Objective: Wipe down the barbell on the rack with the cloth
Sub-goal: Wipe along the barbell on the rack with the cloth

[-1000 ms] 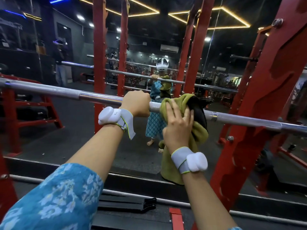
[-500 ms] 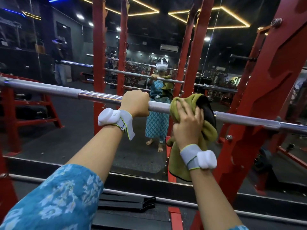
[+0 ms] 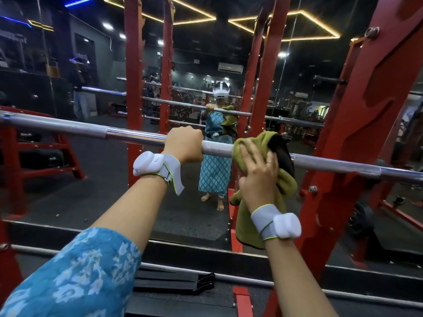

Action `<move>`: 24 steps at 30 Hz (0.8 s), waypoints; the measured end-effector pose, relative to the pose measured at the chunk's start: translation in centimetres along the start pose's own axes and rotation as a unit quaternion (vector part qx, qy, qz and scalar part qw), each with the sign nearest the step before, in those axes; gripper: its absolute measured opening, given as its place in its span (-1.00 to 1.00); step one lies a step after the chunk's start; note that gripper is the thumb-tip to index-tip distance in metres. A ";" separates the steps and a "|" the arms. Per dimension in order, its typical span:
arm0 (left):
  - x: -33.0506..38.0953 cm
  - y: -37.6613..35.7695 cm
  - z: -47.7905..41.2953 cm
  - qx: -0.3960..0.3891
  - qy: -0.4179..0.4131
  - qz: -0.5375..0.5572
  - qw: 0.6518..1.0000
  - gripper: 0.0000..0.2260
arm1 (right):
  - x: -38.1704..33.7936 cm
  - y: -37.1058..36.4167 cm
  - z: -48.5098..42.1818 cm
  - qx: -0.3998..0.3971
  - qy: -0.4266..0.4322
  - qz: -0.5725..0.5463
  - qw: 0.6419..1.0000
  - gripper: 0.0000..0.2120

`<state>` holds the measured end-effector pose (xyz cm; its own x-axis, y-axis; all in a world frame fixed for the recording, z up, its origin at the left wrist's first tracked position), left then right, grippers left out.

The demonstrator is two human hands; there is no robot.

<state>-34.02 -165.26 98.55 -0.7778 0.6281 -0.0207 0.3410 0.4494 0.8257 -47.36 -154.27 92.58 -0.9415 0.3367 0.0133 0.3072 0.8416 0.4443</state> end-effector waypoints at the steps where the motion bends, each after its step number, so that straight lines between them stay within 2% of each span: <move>1: 0.0 0.0 -0.1 0.000 0.001 -0.001 1.000 -0.84 | 0.2 0.4 -0.6 -0.019 -0.032 -0.015 0.999 -0.33; 3: -0.1 0.0 -0.2 -0.009 0.002 -0.002 1.000 -0.83 | -0.2 0.9 -2.0 -0.083 -0.081 -0.024 0.993 -0.42; 5: -0.4 0.1 -0.5 -0.041 0.008 -0.001 0.999 -0.82 | -1.7 1.0 -2.7 -0.103 -0.087 -0.016 0.991 -0.49; 7: -0.2 0.4 -1.0 -0.090 0.012 0.015 0.996 -0.82 | -3.1 1.2 -2.7 -0.075 -0.041 -0.008 0.996 -0.49; 10: -0.3 0.6 -1.3 -0.139 0.020 0.037 0.989 -0.83 | -4.3 0.4 -1.3 -0.039 0.055 -0.006 0.998 -0.34; 12: -0.3 0.5 -1.1 -0.117 0.018 0.038 0.992 -0.84 | -3.9 0.3 -0.4 -0.022 0.096 0.000 0.995 -0.30; 14: -0.3 0.3 -0.5 -0.076 0.008 0.028 0.997 -0.83 | -2.7 0.0 0.5 0.002 0.100 0.004 0.995 -0.32; 16: -0.7 -0.1 -0.1 -0.020 -0.003 0.038 0.999 -0.82 | -1.2 -0.1 0.9 0.013 0.066 0.010 0.998 -0.33; 19: -0.5 -0.7 0.6 0.120 -0.069 0.059 0.989 -0.80 | -0.5 0.0 0.2 0.006 -0.015 0.018 1.000 -0.34; 22: -0.1 -1.8 1.3 0.159 -0.085 -0.003 0.984 -0.66 | -2.3 0.3 -1.2 0.004 -0.049 0.008 0.999 -0.41; 24: 0.2 -2.2 0.9 0.171 -0.073 -0.015 0.982 -0.68 | -4.0 0.1 -1.6 -0.009 -0.014 0.000 1.000 -0.40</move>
<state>-34.45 -165.58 96.22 -0.7144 0.6849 -0.1435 0.4963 0.6404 0.5862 -43.77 -156.15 94.00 -0.9372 0.3487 -0.0118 0.3043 0.8335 0.4611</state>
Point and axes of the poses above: each hand's wrist, its own z-axis away from the middle knuckle, its own y-axis out of the back of the hand, x = y × z, the point moved 3 cm from there along -z, towards the middle knuckle, and after that the axes turned 9 degrees about z, right-handed, at the moved point
